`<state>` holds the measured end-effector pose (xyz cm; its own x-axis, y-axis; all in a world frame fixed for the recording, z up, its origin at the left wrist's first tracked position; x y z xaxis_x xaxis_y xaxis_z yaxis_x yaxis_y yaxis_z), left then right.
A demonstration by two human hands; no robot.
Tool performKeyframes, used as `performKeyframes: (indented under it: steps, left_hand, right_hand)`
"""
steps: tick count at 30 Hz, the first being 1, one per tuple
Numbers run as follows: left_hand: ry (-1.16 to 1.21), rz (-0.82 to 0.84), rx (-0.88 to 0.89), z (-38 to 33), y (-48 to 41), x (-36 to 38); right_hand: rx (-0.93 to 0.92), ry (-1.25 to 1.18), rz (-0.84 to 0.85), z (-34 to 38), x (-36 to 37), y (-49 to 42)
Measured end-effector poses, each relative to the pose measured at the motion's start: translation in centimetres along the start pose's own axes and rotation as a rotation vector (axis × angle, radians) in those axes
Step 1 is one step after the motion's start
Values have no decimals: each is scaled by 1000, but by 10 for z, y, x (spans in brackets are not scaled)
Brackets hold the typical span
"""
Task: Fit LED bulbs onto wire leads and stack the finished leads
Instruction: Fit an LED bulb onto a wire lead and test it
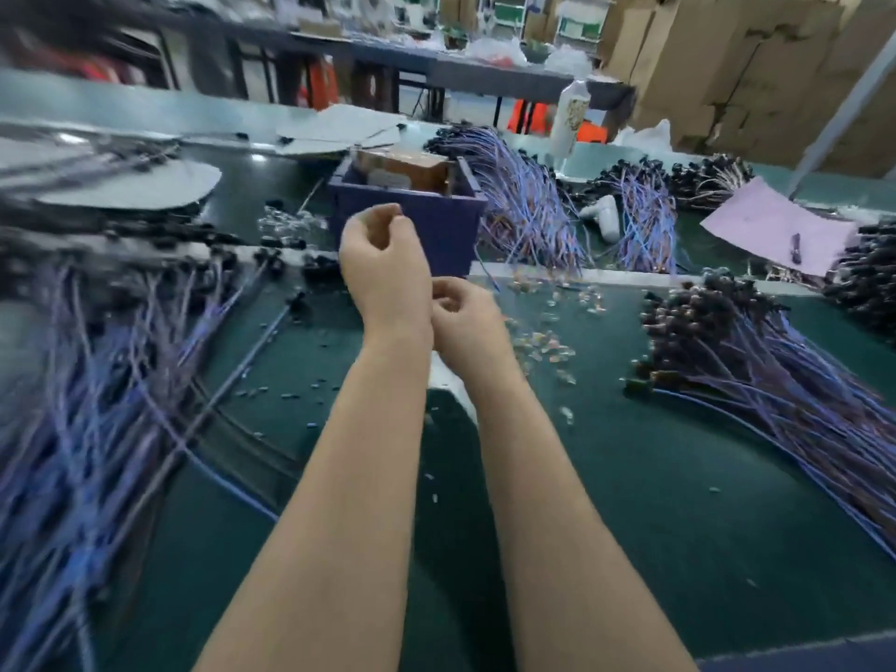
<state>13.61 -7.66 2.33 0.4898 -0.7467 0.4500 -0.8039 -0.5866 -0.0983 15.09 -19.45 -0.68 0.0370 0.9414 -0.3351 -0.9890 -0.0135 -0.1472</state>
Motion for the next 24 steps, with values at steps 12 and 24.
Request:
performKeyframes:
  steps: [12, 24]
  left_hand:
    - [134, -321, 13, -44, -54, -129]
    - [-529, 8, 10, -24, -64, -87]
  right_hand:
    - [80, 566, 359, 24, 179, 5]
    - [279, -165, 229, 13, 100, -15]
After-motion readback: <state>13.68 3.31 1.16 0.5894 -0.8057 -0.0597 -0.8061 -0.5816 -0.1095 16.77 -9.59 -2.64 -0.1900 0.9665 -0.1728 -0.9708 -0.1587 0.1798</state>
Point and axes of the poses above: each hand's wrist, its own y-axis away from the middle knuckle, its own x-axis out of the palm, z = x × y, the point moved 10 cm from there along -y, towards the middle knuckle, and after that the axes turned 5 degrees about y, right-handed, at the moved point
